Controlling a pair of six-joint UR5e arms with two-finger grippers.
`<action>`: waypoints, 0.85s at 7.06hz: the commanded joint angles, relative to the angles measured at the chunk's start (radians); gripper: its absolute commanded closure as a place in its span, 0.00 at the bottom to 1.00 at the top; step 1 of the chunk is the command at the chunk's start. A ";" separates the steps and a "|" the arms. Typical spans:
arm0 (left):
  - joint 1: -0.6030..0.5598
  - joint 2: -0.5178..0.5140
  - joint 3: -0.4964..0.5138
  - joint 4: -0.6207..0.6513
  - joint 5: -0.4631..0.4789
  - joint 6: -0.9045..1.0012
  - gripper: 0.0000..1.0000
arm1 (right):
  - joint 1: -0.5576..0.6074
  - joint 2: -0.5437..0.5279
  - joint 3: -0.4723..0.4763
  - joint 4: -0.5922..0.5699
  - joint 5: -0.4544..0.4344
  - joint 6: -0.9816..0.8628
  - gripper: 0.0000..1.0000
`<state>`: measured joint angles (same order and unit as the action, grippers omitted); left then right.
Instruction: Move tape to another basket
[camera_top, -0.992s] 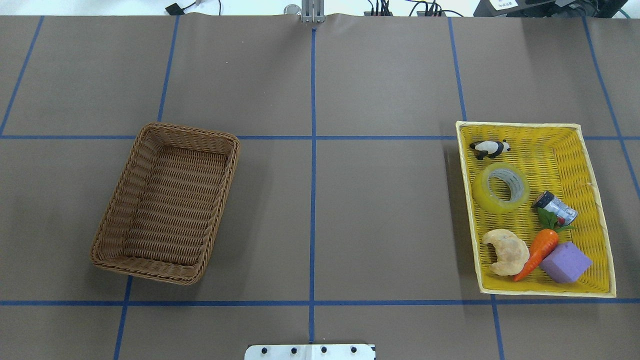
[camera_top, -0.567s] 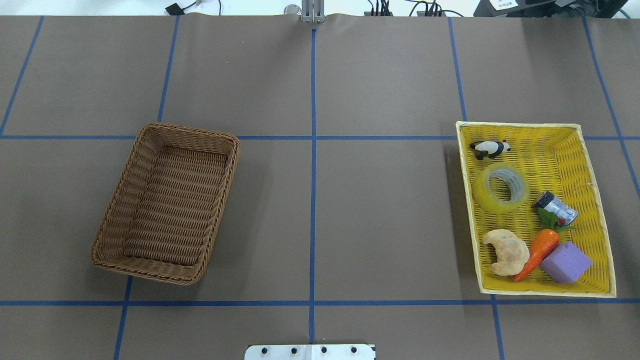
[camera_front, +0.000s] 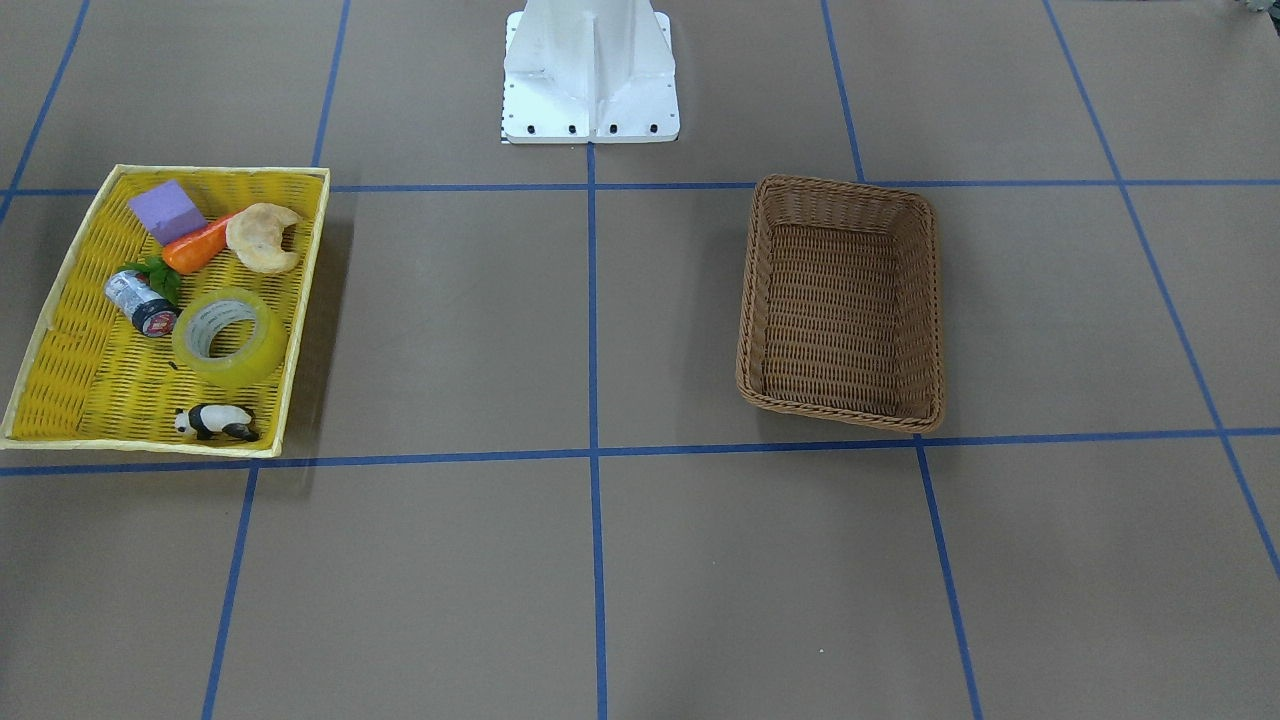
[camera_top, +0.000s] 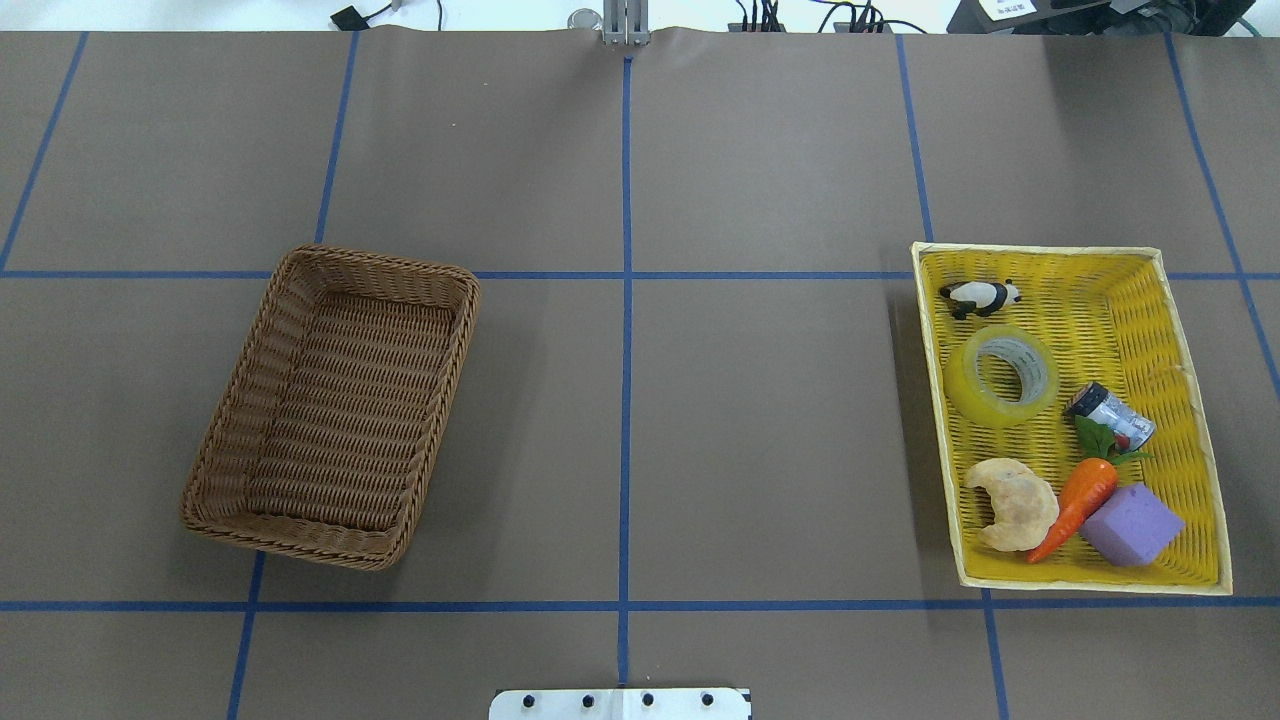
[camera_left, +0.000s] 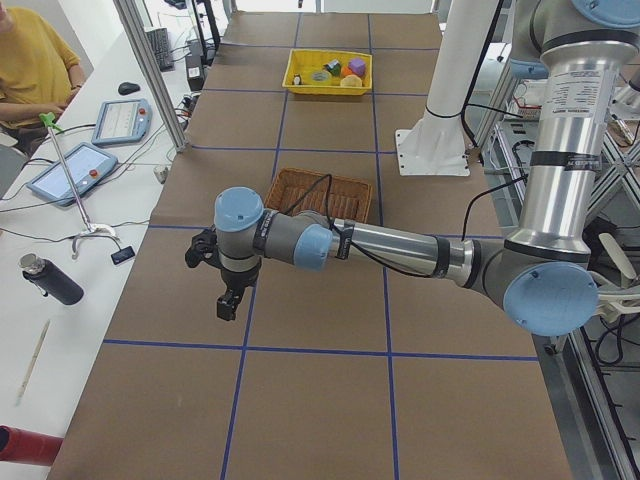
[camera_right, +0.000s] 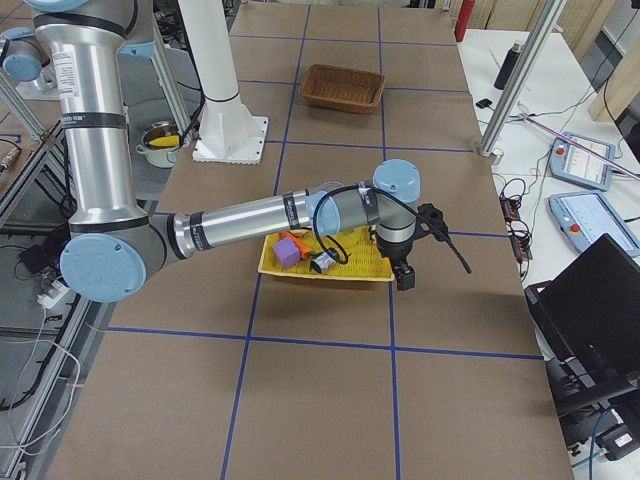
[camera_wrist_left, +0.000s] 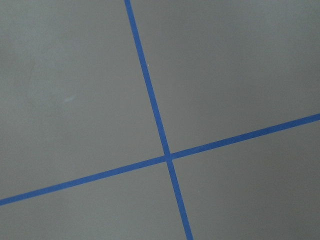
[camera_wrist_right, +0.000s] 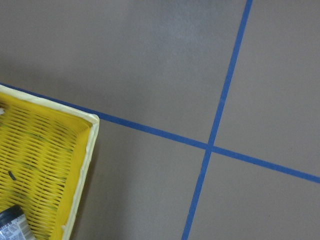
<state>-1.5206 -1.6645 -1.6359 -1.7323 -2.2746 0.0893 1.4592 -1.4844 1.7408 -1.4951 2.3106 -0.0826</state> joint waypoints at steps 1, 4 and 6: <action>0.000 0.009 0.008 -0.116 0.001 0.000 0.01 | -0.168 0.018 -0.003 0.143 0.009 0.076 0.00; 0.000 0.003 0.021 -0.119 0.000 -0.002 0.01 | -0.356 0.035 0.005 0.194 -0.016 0.259 0.00; 0.000 0.005 0.021 -0.119 0.000 -0.002 0.01 | -0.429 0.027 -0.007 0.194 -0.043 0.284 0.00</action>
<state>-1.5202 -1.6605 -1.6159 -1.8512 -2.2748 0.0875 1.0836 -1.4536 1.7429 -1.3026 2.2815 0.1791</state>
